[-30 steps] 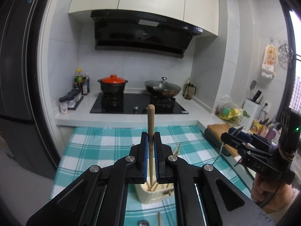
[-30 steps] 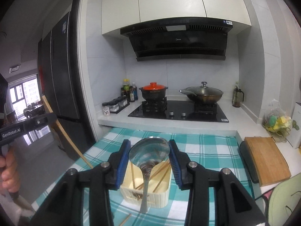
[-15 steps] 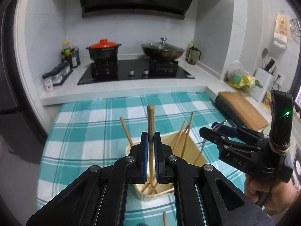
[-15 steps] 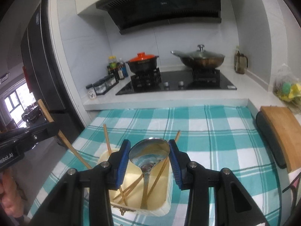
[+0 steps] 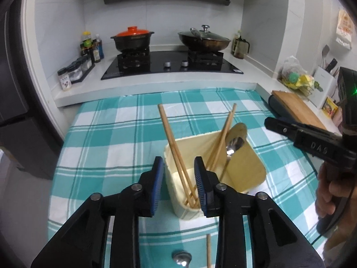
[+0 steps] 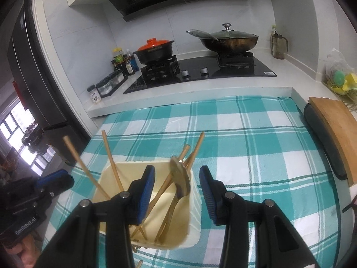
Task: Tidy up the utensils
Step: 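Move both tools back down to the remaining utensils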
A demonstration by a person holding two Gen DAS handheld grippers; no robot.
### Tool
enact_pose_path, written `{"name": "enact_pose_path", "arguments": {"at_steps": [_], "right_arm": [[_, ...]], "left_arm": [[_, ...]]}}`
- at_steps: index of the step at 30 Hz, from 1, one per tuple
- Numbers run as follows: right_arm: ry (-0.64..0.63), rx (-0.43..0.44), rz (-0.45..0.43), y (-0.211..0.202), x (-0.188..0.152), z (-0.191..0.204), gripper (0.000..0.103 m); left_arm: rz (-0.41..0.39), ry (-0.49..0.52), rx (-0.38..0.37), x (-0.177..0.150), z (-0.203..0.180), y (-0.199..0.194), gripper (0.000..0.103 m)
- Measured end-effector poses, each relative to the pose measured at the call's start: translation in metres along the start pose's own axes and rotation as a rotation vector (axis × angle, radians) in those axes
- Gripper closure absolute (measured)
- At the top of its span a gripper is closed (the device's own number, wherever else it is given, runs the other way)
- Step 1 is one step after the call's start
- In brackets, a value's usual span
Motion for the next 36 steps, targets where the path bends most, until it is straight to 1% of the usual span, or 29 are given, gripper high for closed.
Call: {"name": "enact_pose_path", "arguments": {"at_steps": [1, 2, 3, 4, 5, 7, 10, 14, 18, 20, 23, 26, 29, 32, 34, 36], "right_arm": [[-0.006, -0.001, -0.016, -0.012, 0.002, 0.000, 0.060], [-0.016, -0.001, -0.031, -0.025, 0.004, 0.001, 0.060], [-0.028, 0.000, -0.043, -0.039, 0.003, 0.002, 0.060], [-0.044, -0.003, -0.053, -0.054, 0.001, 0.004, 0.060], [-0.062, -0.008, -0.059, -0.068, -0.004, 0.006, 0.060], [-0.104, -0.022, -0.058, -0.095, -0.020, 0.011, 0.060], [-0.154, -0.029, -0.053, -0.129, -0.059, 0.019, 0.060], [-0.201, -0.085, -0.018, -0.152, -0.133, 0.028, 0.060], [-0.158, -0.098, 0.025, -0.158, -0.217, 0.047, 0.060], [-0.120, -0.111, 0.040, -0.160, -0.255, 0.057, 0.060], [-0.063, -0.133, 0.059, -0.162, -0.300, 0.068, 0.060], [-0.085, -0.137, 0.090, -0.159, -0.322, 0.080, 0.060], [-0.080, -0.125, 0.107, -0.154, -0.328, 0.086, 0.060], [-0.065, -0.090, 0.120, -0.145, -0.327, 0.097, 0.060], [-0.077, -0.069, 0.126, -0.139, -0.324, 0.107, 0.061], [-0.079, -0.048, 0.139, -0.132, -0.320, 0.117, 0.068]], "left_arm": [[-0.011, 0.010, 0.002, -0.003, 0.004, -0.014, 0.057], [-0.021, 0.018, 0.004, -0.008, 0.010, -0.028, 0.052], [-0.031, 0.021, 0.006, -0.016, 0.017, -0.043, 0.040], [-0.040, 0.020, 0.005, -0.024, 0.024, -0.057, 0.033], [-0.045, 0.020, 0.003, -0.035, 0.032, -0.070, 0.032], [-0.036, 0.016, 0.006, -0.065, 0.047, -0.091, 0.024], [-0.001, 0.000, 0.021, -0.120, 0.069, -0.106, 0.021], [0.073, -0.057, 0.046, -0.200, 0.090, -0.107, 0.021], [0.140, -0.162, 0.042, -0.266, 0.101, -0.103, 0.021], [0.154, -0.194, 0.050, -0.287, 0.101, -0.102, 0.021], [0.161, -0.200, 0.061, -0.306, 0.097, -0.100, 0.021], [0.169, -0.183, 0.065, -0.313, 0.091, -0.096, 0.021], [0.165, -0.180, 0.059, -0.310, 0.084, -0.092, 0.021], [0.163, -0.182, 0.057, -0.309, 0.081, -0.088, 0.021], [0.165, -0.181, 0.066, -0.311, 0.082, -0.087, 0.021], [0.158, -0.183, 0.078, -0.312, 0.085, -0.088, 0.021]]}}
Point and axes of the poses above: each gripper's, at about its wrist camera, not at the fingertips, and y roughly the way its jaws point, z to its left, x to its top, the point moved 9 cm from there along y, roughly the way its jaws point, and after that the axes turned 15 degrees about -y, right-handed, at the moved point
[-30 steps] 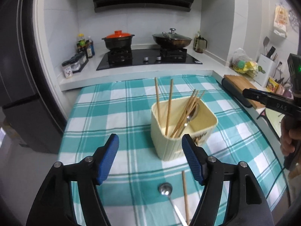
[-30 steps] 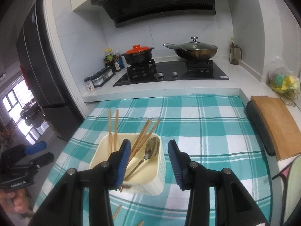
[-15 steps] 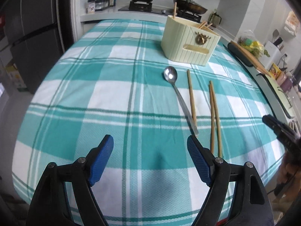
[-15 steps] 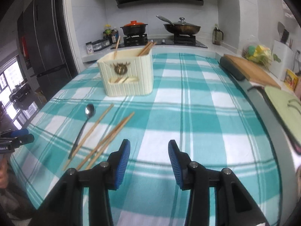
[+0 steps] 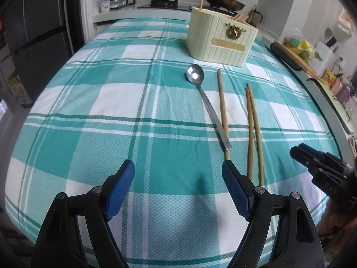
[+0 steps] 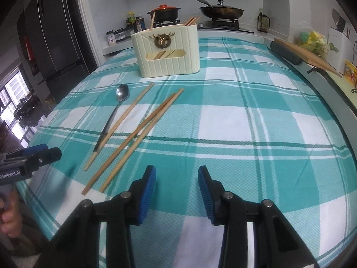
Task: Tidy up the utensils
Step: 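Move both tools back down to the remaining utensils, then close the right tool on a chopstick while the left tool approaches the steel spoon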
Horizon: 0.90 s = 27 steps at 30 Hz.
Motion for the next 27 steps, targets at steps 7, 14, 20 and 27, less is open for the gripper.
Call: {"name": "enact_pose_path", "arguments": {"at_steps": [7, 14, 20, 27], "right_arm": [[0.034, 0.076, 0.048, 0.032, 0.021, 0.025, 0.073], [-0.004, 0.060, 0.071, 0.056, 0.030, 0.045, 0.075], [-0.052, -0.043, 0.073, 0.054, 0.029, 0.037, 0.093], [0.009, -0.153, 0.081, 0.038, 0.009, -0.006, 0.096]], "left_arm": [[-0.018, -0.027, 0.026, 0.002, 0.016, -0.003, 0.021], [-0.009, -0.032, 0.039, 0.000, 0.022, 0.001, 0.021], [-0.008, -0.023, 0.032, 0.003, 0.018, 0.004, 0.021], [-0.033, -0.002, -0.005, 0.033, -0.008, 0.016, 0.018]]}}
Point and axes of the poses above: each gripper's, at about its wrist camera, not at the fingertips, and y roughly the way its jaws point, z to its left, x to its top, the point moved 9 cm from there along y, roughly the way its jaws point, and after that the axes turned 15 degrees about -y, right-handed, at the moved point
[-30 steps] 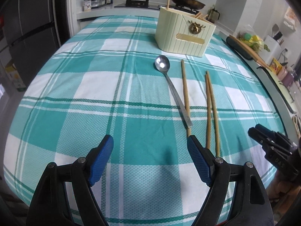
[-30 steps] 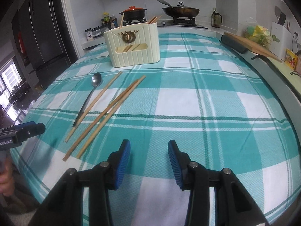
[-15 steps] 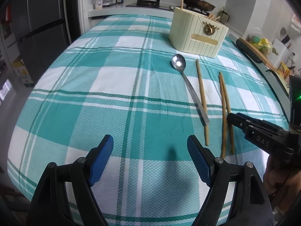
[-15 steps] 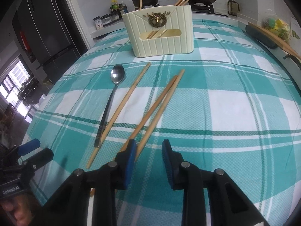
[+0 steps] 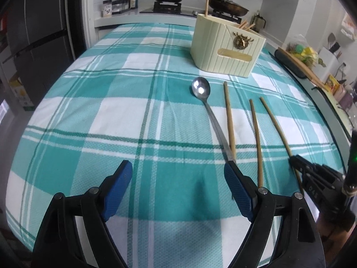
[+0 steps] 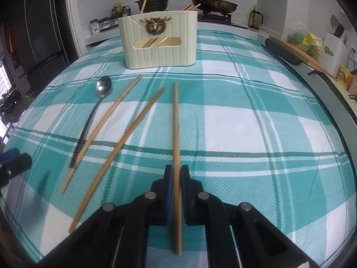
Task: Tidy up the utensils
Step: 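Close the right tool on a chopstick while the left tool approaches the steel spoon, then slide the left tool along the spoon handle and close it on the spoon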
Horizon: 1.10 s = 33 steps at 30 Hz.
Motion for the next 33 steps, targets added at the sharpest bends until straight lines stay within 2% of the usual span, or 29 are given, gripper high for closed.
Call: {"name": "enact_pose_path", "arguments": {"at_steps": [4, 7, 13, 18, 22, 24, 29, 31, 33], "right_arm": [[0.019, -0.048, 0.011, -0.006, -0.014, -0.020, 0.096], [0.020, -0.065, 0.012, -0.010, -0.021, -0.028, 0.096], [0.021, -0.068, 0.009, -0.014, -0.027, -0.034, 0.096], [0.013, -0.067, 0.003, -0.014, -0.028, -0.037, 0.096], [0.019, -0.069, 0.005, -0.014, -0.029, -0.039, 0.096], [0.019, -0.074, 0.005, -0.015, -0.030, -0.041, 0.096], [0.026, -0.056, 0.002, -0.015, -0.031, -0.043, 0.095], [0.039, -0.047, 0.001, -0.015, -0.032, -0.045, 0.090], [0.049, -0.044, -0.002, -0.016, -0.033, -0.046, 0.078]], "left_arm": [[-0.002, -0.014, -0.013, 0.023, -0.019, 0.023, 0.018], [0.008, -0.016, 0.013, 0.034, -0.031, 0.044, 0.018], [-0.007, 0.106, 0.169, 0.031, -0.037, 0.074, 0.018], [-0.019, 0.131, 0.211, 0.031, -0.027, 0.071, 0.016], [0.010, 0.086, 0.203, 0.029, -0.010, 0.071, 0.016], [0.022, 0.073, 0.173, 0.026, -0.007, 0.071, 0.016], [0.048, 0.085, 0.122, 0.019, -0.011, 0.067, 0.016], [0.050, 0.055, 0.073, 0.018, -0.013, 0.061, 0.016], [0.051, 0.022, 0.028, 0.019, -0.017, 0.057, 0.014]]}}
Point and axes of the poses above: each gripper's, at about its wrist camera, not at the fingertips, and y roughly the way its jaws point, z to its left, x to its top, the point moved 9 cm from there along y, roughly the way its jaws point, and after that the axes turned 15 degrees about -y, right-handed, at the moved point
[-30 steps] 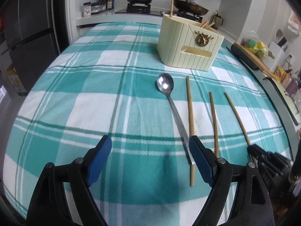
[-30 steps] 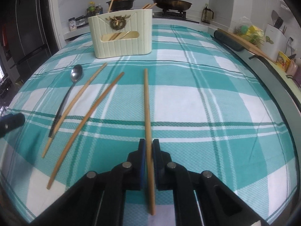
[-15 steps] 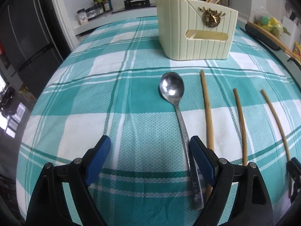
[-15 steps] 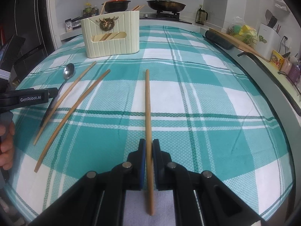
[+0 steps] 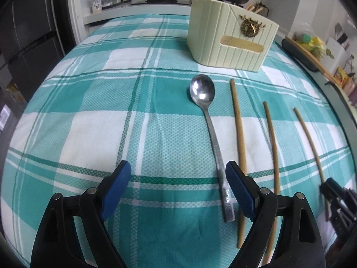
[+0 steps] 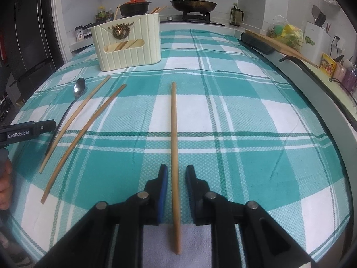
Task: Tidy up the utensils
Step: 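Slide the left tool along the spoon handle and close it on the spoon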
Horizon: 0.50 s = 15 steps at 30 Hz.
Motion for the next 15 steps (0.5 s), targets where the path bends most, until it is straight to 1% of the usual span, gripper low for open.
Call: {"name": "enact_pose_path", "arguments": {"at_steps": [2, 5, 7, 8, 9, 10, 13, 15], "right_arm": [[-0.003, -0.004, -0.004, 0.000, -0.001, 0.001, 0.077], [-0.015, -0.013, -0.003, 0.000, 0.000, 0.003, 0.077], [-0.017, -0.010, -0.002, 0.000, 0.001, 0.004, 0.077], [-0.021, -0.013, -0.001, 0.000, 0.001, 0.004, 0.077], [-0.026, -0.015, -0.002, 0.000, 0.001, 0.005, 0.077], [-0.031, -0.017, -0.002, 0.000, 0.001, 0.005, 0.077], [-0.039, -0.017, 0.002, -0.001, 0.000, 0.004, 0.075], [-0.042, -0.020, 0.007, -0.001, 0.000, 0.001, 0.073]], "left_arm": [[-0.012, 0.001, 0.004, 0.003, -0.004, 0.001, 0.013], [-0.041, 0.037, 0.065, 0.009, -0.008, 0.008, 0.013], [-0.043, 0.051, 0.101, 0.010, -0.007, 0.016, 0.013], [-0.035, 0.053, 0.109, 0.009, -0.006, 0.020, 0.013], [-0.032, 0.055, 0.102, 0.008, -0.007, 0.022, 0.012], [-0.027, 0.070, 0.118, 0.006, -0.006, 0.023, 0.011], [-0.053, 0.104, 0.147, 0.006, -0.002, 0.019, 0.009], [-0.046, 0.093, 0.145, 0.007, 0.005, 0.018, 0.009]]}}
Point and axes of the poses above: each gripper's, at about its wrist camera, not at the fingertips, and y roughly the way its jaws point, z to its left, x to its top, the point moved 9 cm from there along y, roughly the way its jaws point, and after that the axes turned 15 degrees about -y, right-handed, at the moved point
